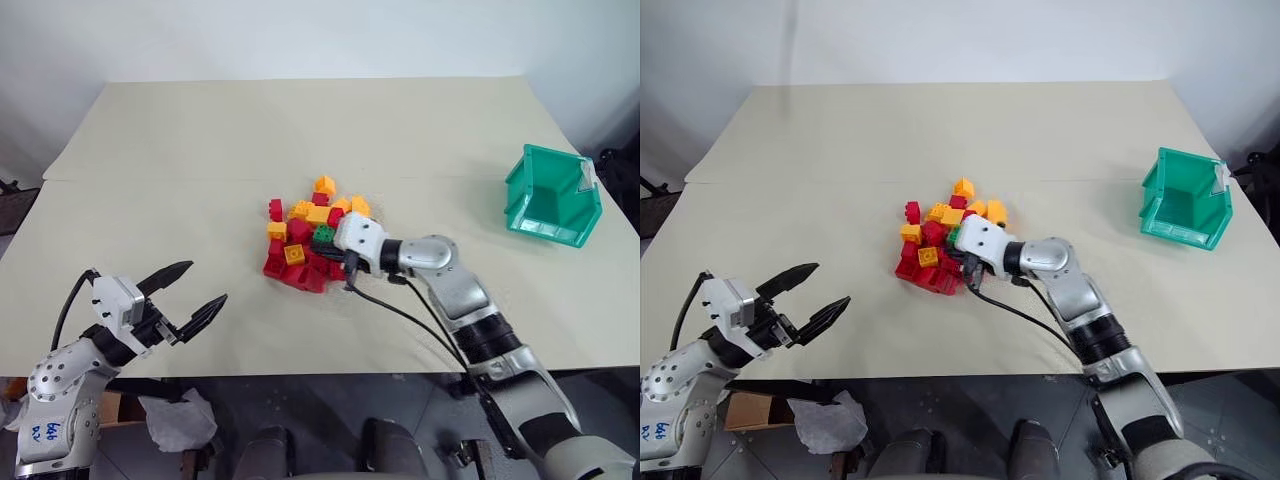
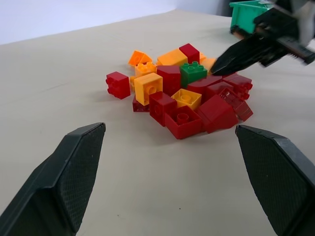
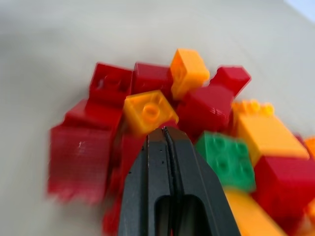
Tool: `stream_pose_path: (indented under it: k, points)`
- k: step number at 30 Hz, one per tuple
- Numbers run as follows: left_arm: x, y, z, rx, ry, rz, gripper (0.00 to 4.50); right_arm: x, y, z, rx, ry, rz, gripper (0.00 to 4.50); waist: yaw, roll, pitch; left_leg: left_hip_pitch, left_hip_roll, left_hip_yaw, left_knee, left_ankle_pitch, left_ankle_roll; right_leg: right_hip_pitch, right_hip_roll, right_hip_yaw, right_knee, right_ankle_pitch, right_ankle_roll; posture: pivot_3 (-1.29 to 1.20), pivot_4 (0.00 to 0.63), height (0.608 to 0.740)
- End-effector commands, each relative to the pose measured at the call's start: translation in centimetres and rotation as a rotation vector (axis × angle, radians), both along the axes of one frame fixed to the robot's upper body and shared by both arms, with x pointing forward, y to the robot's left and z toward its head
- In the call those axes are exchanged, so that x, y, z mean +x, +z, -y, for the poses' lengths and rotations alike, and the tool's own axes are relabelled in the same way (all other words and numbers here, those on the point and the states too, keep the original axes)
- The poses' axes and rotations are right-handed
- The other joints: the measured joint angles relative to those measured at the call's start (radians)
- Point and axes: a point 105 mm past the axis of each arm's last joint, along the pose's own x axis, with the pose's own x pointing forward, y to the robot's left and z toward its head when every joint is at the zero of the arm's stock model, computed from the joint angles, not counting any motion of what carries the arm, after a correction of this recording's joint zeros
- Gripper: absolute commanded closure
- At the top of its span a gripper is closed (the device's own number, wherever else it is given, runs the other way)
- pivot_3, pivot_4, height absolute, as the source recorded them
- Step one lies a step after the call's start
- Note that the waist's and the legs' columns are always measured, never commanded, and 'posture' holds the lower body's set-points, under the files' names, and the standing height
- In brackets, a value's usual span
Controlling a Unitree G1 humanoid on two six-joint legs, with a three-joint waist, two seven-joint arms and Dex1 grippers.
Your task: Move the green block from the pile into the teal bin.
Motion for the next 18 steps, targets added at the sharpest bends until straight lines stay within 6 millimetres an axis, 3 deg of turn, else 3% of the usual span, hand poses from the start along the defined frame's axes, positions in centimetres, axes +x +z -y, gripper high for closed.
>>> stream_pose_path:
  k: [1, 5, 9, 16, 18]
  points:
    - [-0.1, 1.0, 0.0, 0.013, -0.010, 0.038, 0.00, -0.5, 1.7, 2.1, 0.049, -0.003, -0.018, 4.47, -0.001, 0.000, 0.000, 0.000, 0.000, 0.000, 0.000, 0.000, 0.000, 0.000, 0.000, 0.000, 0.000, 0.000, 0.000, 0.00, 0.150, 0.740]
    - [0.0, 1.0, 0.0, 0.015, -0.013, 0.041, 0.00, -0.4, 3.1, 5.1, 0.112, -0.068, -0.100, 3.93, -0.004, 0.000, 0.000, 0.000, 0.002, 0.002, 0.000, 0.000, 0.000, -0.001, 0.001, 0.001, 0.000, 0.000, -0.001, 0.00, 0.150, 0.740]
    - [0.1, 1.1, 0.2, 0.012, -0.026, 0.043, 0.00, -0.3, 2.5, 7.1, 0.075, -0.114, -0.142, 2.61, -0.002, 0.000, 0.000, 0.000, 0.001, 0.002, 0.000, 0.000, 0.000, 0.000, 0.001, 0.001, -0.001, 0.000, -0.001, 0.00, 0.150, 0.740]
    - [0.4, 1.2, 0.6, 0.014, -0.045, 0.039, 0.00, -0.1, 3.3, 5.2, 0.169, -0.108, -0.218, 0.21, -0.003, 0.000, 0.000, 0.000, 0.002, 0.003, 0.000, 0.000, 0.000, -0.001, 0.001, 0.001, -0.001, 0.000, -0.001, 0.00, 0.150, 0.740]
    - [0.6, 1.2, 0.7, 0.013, -0.051, 0.038, 0.00, -0.2, 3.3, 3.9, 0.171, -0.081, -0.270, 0.06, -0.002, 0.000, 0.000, 0.000, 0.002, 0.003, 0.000, 0.000, 0.000, -0.001, 0.001, 0.001, -0.001, 0.000, -0.001, 0.00, 0.150, 0.740]
